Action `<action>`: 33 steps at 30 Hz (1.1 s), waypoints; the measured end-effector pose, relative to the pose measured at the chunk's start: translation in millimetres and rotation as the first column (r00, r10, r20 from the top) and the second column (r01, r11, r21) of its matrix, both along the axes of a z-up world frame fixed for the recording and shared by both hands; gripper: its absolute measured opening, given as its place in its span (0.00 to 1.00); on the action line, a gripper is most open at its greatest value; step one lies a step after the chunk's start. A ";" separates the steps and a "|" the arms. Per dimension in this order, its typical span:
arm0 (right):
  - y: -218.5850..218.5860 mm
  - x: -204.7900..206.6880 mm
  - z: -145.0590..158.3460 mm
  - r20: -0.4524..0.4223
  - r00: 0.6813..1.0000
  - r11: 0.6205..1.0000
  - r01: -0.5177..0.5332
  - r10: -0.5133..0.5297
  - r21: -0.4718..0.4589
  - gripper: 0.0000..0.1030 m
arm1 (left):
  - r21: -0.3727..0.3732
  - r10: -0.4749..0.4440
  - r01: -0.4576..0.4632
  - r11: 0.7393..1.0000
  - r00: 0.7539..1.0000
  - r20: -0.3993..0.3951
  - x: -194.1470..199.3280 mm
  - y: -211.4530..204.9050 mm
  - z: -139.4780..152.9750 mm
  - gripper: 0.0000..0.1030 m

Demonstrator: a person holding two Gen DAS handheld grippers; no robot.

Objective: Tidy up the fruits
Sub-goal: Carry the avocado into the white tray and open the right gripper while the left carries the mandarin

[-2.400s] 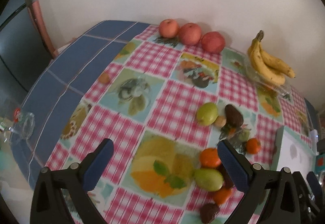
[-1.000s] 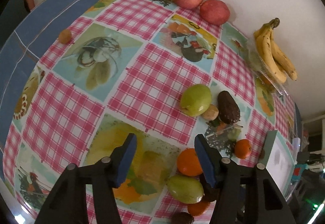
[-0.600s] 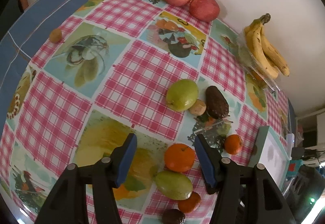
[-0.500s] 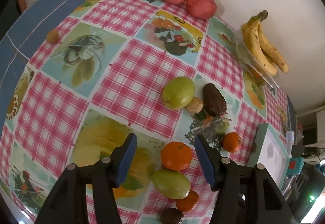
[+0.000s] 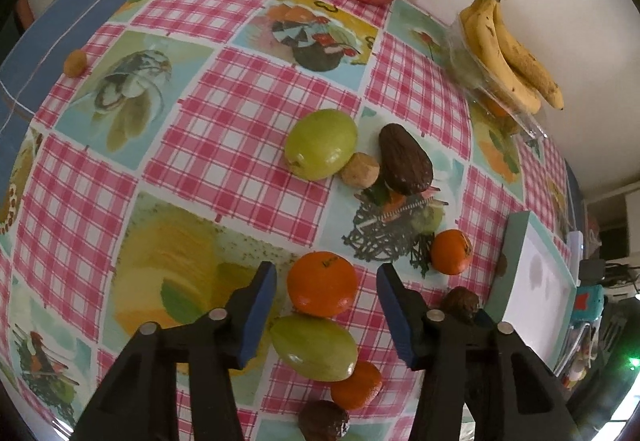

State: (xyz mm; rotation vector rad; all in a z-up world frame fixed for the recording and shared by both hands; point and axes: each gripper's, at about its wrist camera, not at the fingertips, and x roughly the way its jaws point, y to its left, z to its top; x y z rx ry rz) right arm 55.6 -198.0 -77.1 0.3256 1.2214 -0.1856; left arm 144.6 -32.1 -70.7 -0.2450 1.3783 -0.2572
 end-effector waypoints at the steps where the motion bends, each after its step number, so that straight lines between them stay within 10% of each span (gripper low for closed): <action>1: -0.6 -0.3 -0.2 -0.001 1.000 1.000 0.003 -0.003 0.001 0.32 | -0.002 -0.006 0.006 1.000 1.000 -0.001 -0.7 -1.3 -0.8 0.47; 15: 0.7 0.6 -1.8 0.000 1.000 1.000 -0.005 0.005 -0.010 0.32 | 0.052 -0.008 0.007 0.999 1.000 0.027 -2.0 -4.2 -4.6 0.38; 33: -6.3 -4.8 34.5 0.104 0.995 1.000 0.012 -0.012 0.005 0.32 | -0.050 0.003 0.005 0.999 0.987 0.162 -8.0 -5.2 47.0 0.37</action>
